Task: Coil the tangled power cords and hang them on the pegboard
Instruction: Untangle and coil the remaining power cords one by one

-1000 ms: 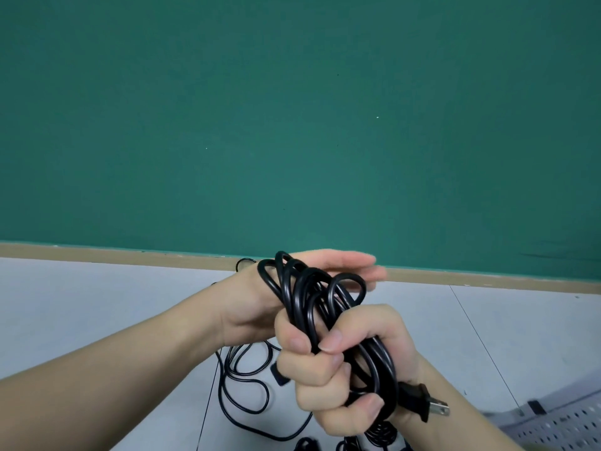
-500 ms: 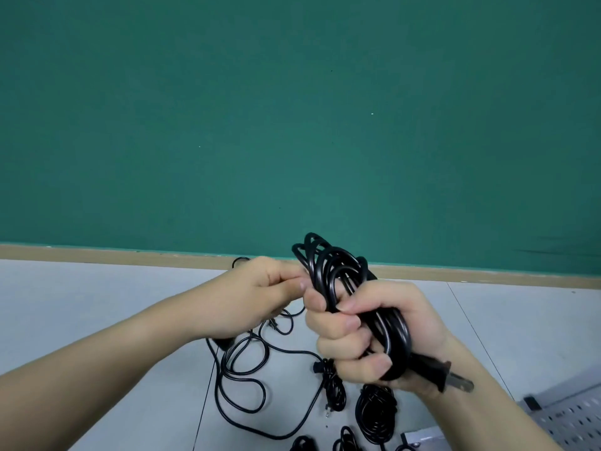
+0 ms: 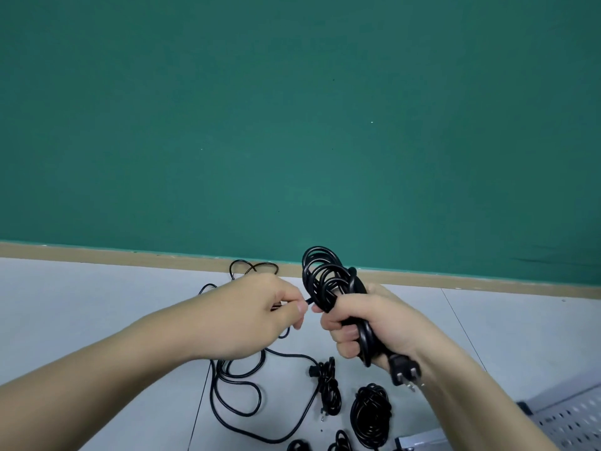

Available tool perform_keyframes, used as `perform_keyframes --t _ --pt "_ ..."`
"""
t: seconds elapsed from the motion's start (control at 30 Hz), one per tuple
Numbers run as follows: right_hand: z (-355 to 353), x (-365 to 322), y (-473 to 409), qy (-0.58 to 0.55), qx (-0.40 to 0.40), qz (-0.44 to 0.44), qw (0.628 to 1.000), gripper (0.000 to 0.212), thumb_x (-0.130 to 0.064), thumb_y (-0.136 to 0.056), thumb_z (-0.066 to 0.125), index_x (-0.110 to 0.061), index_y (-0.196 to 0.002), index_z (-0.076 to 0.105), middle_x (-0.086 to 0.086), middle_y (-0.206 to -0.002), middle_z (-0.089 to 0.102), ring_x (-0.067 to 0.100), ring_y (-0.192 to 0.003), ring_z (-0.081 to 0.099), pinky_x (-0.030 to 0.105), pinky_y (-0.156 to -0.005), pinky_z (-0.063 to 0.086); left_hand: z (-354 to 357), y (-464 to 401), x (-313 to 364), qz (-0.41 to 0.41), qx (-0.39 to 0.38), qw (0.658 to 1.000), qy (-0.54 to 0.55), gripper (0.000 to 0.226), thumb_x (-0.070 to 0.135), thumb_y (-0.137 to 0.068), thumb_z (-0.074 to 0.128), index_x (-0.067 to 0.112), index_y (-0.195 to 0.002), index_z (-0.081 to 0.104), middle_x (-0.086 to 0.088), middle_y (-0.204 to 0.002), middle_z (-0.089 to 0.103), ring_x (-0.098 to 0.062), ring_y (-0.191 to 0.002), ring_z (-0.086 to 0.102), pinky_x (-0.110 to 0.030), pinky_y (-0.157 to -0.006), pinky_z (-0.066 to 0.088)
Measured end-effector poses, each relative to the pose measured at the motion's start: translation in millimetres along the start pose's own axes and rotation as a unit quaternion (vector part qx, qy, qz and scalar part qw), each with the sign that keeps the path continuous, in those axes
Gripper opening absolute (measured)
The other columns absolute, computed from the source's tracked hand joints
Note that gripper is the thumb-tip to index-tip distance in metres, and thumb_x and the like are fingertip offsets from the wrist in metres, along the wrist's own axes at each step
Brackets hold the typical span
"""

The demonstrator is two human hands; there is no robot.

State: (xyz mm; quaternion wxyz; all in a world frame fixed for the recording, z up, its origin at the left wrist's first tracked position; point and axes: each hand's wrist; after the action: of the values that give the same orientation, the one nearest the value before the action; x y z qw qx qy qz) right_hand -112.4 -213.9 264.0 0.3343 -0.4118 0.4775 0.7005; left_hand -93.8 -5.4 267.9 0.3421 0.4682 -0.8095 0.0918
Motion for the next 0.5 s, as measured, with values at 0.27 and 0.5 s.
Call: perform_keyframes --t 0.27,0.5 --pt "33 36 -7 0.382 0.221 -0.203 0.874 0.019 -0.011 -0.085 0.064 -0.026 -0.092 0.056 -0.007 -0.068 0.065 0.008 -0.058 0.056 0.022 -0.052 0.045 14 4 14 -0.051 0.06 0.997 -0.006 0.072 0.079 -0.092 0.033 0.014 -0.062 0.035 0.006 -0.051 0.028 -0.017 -0.052 0.029 -0.034 -0.054 0.029" --pt "48 36 -14 0.393 0.195 -0.19 0.878 0.035 -0.017 -0.082 0.07 -0.033 -0.103 0.047 -0.019 -0.064 0.061 0.002 -0.054 0.053 0.017 -0.047 0.038 6 -2 4 -0.065 0.083 0.994 0.029 0.09 0.093 -0.076 0.039 0.004 -0.066 0.046 -0.001 -0.059 0.032 -0.019 -0.055 0.029 -0.033 -0.054 0.026"
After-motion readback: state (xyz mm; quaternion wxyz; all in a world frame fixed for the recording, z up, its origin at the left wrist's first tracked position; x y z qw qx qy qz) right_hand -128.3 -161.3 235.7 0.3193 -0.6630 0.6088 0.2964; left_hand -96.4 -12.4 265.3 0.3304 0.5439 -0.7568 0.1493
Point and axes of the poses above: each hand's wrist, its own y-axis away from the middle knuckle, its own z-axis out of the palm, x = y × z
